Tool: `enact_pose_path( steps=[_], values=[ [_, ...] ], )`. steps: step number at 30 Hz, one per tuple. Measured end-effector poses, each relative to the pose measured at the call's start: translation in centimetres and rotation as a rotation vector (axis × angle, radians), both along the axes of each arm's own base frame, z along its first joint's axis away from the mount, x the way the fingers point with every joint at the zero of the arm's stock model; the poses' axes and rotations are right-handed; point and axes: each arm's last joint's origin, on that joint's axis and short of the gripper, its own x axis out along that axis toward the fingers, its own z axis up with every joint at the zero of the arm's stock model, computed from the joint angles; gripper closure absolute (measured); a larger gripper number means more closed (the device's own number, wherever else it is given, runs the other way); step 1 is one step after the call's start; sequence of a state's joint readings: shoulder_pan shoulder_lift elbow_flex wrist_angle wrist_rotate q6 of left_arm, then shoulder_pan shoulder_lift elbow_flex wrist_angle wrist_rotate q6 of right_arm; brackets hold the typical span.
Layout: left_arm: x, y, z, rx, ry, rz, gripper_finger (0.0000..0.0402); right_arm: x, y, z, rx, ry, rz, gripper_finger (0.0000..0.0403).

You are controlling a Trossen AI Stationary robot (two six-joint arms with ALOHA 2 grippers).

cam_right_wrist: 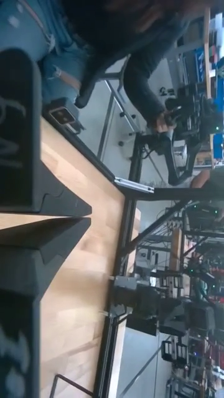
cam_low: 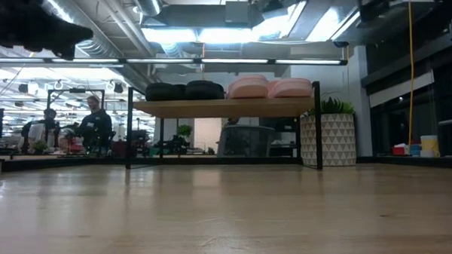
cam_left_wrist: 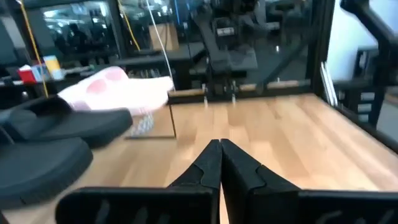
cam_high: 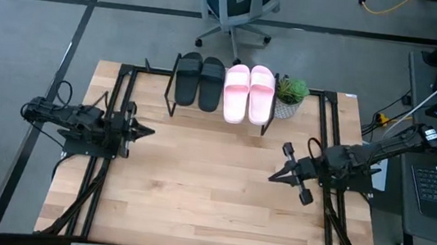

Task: Pick and place slides into the shelf
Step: Return to Home Position

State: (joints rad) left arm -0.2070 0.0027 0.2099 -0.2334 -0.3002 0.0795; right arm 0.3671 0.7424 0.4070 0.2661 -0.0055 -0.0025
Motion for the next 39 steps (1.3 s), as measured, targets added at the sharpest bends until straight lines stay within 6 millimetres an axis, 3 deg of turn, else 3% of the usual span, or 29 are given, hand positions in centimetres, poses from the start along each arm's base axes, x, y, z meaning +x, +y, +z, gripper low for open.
enact_pose_path(
  steps=[9, 18, 29, 39],
  values=[
    [0.0, -0.3, -0.5, 0.004, 0.055, -0.111, 0.0401, -2.3, -0.7, -3.6, 0.023, 0.019, 0.008, 0.0396],
    [-0.1, -0.3, -0.9, -0.013, 0.097, -0.106, 0.0401, -3.6, -1.2, -6.7, 0.051, -0.049, 0.009, 0.0387],
    [-0.1, -0.3, -0.9, -0.011, 0.096, -0.098, 0.0402, -4.2, -1.5, -8.3, -0.074, -0.119, 0.009, 0.0385],
    [-0.1, -0.3, -0.9, -0.006, 0.094, -0.098, 0.0402, -4.0, -2.1, -8.1, -0.1, -0.145, -0.049, 0.0385]
  ],
)
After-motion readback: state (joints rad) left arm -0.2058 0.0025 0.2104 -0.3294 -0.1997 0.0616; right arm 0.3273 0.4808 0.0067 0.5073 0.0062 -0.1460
